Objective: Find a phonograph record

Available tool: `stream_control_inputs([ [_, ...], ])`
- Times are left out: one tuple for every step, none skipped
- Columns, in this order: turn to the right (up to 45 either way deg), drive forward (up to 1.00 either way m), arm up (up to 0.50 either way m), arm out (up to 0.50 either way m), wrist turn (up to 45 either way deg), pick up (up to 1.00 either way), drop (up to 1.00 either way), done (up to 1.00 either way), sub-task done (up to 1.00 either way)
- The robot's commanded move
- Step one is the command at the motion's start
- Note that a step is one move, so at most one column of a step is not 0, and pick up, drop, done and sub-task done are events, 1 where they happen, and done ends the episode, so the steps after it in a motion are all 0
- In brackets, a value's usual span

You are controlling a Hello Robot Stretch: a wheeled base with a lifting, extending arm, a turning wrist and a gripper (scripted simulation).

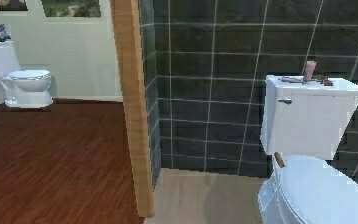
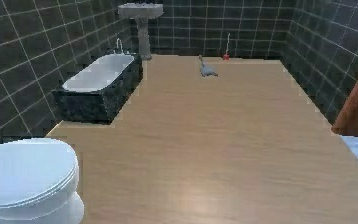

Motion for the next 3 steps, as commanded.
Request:
stream_control_inputs([
  [6.0,0.0,0.0,0.0,0.0,0.0,0.0,0.0,0.0],
  [0.0,0.35,0.0,0.0,0.0,0.0,0.0,0.0,0.0],
  [-45.0,0.0,0.0,0.0,0.0,0.0,0.0,0.0,0.0],
])
